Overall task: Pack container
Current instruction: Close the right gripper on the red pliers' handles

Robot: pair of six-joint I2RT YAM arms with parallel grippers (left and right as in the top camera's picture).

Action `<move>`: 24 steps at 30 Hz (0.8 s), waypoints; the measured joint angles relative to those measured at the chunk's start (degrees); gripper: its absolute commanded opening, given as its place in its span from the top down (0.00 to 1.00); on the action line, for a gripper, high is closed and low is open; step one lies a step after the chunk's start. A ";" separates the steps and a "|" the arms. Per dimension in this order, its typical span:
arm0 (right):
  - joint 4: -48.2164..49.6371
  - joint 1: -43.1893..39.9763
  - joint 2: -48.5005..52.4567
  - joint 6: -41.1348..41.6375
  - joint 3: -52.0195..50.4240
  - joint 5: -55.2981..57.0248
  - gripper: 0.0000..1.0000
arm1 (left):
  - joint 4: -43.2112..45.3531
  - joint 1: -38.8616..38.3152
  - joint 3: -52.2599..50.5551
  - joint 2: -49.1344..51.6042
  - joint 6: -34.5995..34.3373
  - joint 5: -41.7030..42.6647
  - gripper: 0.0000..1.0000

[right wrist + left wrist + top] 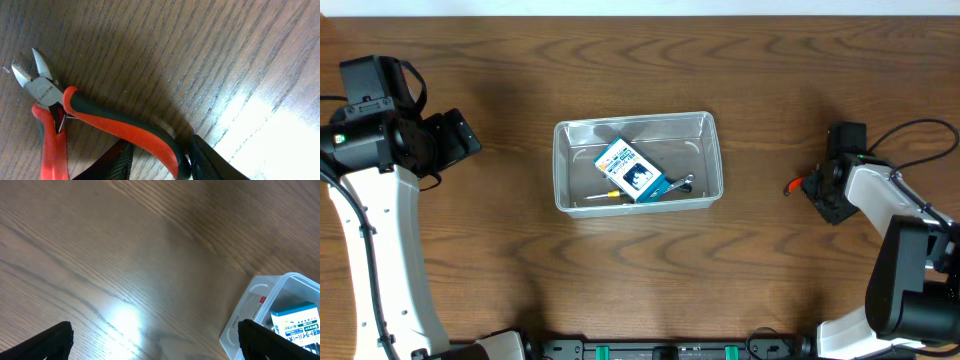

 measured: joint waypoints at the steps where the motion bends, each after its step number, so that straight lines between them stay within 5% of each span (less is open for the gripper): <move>1: 0.02 0.00 -0.02 -0.02 -0.07 0.00 0.64 | 0.02 0.00 0.00 0.00 0.00 0.00 0.02; 15: 0.13 0.17 -0.52 -1.75 -0.66 -0.63 0.84 | 0.02 0.00 0.00 0.00 0.00 0.00 0.02; 20: -0.04 0.28 -0.66 -2.25 -0.66 -0.46 0.99 | 0.02 0.00 0.00 0.00 0.00 0.00 0.02; 24: -0.07 0.31 -0.68 -2.36 -0.66 -0.46 0.99 | 0.02 0.00 0.00 0.00 0.00 0.00 0.02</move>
